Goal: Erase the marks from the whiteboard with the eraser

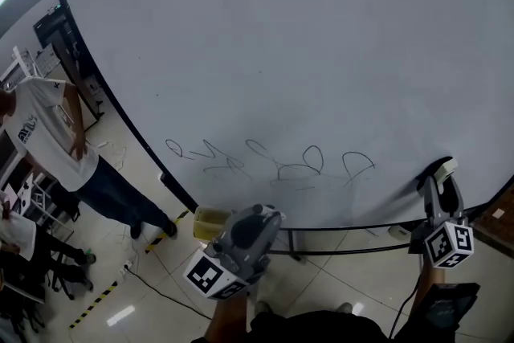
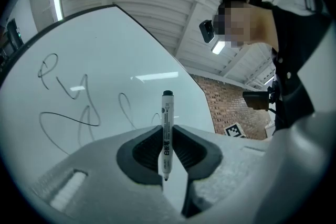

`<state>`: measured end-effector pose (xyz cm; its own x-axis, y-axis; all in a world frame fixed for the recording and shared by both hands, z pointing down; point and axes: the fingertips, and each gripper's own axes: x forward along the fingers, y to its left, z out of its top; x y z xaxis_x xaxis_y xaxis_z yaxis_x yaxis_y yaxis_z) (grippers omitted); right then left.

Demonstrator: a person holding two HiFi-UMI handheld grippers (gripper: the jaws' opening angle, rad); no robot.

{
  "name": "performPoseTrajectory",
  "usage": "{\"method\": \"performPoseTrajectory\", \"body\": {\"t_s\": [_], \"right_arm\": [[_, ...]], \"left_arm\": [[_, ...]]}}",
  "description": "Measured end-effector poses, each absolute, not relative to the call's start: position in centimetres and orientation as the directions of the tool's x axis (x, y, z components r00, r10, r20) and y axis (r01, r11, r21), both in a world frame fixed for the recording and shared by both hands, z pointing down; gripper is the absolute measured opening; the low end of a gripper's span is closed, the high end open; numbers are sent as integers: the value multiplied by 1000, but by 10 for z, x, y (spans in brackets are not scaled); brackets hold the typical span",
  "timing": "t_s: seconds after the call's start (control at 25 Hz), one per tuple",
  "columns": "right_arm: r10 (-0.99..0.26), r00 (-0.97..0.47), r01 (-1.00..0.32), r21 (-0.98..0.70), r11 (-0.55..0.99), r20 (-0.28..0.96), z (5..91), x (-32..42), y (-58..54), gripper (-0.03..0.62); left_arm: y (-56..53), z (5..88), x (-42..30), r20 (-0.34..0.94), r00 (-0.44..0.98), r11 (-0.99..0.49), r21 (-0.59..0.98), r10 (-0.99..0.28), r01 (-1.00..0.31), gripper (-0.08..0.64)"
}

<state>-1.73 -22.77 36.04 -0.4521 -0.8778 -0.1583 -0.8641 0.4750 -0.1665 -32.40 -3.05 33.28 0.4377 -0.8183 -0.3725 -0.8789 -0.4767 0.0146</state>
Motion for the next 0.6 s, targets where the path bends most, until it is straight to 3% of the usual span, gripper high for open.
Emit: {"method": "performPoseTrajectory", "body": {"t_s": [0.32,0.52,0.6], "right_arm": [[-829,-503,-848,-45,528,-246,317,-225,-155,239],[-660,-729,-684,210,699,-182,316,-392,-88,239],[-642,-746,-665,212,716,-175,316,-416,-78,241]], "left_arm": [[17,345,-454,-369,458,-505,35,-809,-863,57],[36,333,-499,-397,466,-519,29,-791,-855,57],[40,334,-508,-401,467,-520,27,-788,-854,57]]}}
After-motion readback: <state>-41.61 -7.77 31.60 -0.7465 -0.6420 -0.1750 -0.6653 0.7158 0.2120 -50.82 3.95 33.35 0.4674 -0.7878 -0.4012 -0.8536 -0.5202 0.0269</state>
